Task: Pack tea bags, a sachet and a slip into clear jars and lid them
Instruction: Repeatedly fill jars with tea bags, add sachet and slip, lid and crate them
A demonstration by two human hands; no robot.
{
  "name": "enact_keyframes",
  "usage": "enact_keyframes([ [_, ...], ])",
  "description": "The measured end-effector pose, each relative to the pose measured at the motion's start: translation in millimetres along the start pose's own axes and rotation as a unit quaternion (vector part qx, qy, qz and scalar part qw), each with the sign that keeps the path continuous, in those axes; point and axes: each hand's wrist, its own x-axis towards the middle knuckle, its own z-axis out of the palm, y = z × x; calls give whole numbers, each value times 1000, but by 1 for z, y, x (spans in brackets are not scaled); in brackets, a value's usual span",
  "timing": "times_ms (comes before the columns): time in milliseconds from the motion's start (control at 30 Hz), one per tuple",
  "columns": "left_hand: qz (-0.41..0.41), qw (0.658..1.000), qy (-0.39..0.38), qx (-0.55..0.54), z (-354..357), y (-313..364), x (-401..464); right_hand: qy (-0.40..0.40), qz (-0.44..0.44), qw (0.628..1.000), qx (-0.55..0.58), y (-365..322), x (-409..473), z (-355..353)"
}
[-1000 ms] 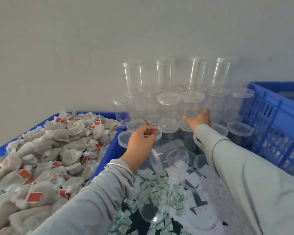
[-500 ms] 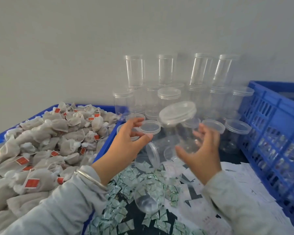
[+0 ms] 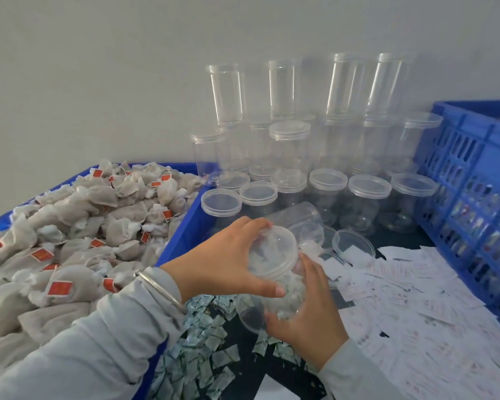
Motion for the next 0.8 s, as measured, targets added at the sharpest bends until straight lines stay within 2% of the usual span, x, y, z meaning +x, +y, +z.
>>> enact_keyframes([
  [133,4,995,8,97,2,5,-3,-18,40,998,41,-1,-4,-2],
  [267,41,982,55,177,4,10,-2,15,-3,999,39,1,-4,-14],
  [367,68,972,69,213,7,10,0,55,-32,998,-12,2,-7,-16],
  [433,48,981,75,171,12,8,3,99,-56,992,-54,-1,-7,-15],
  [467,16,993,89,78,13,8,3,131,-81,984,-89,-1,-6,-15],
  [533,-32,986,125,-105,16,7,5,198,-119,961,-151,1,-2,-15],
  [600,-23,991,99,-83,19,8,5,220,-114,955,-166,6,2,-19],
  [700,23,997,52,-56,20,10,-1,202,-119,954,-186,19,4,-25],
  [800,121,992,22,30,21,15,-1,155,-140,961,-181,28,4,-28],
])
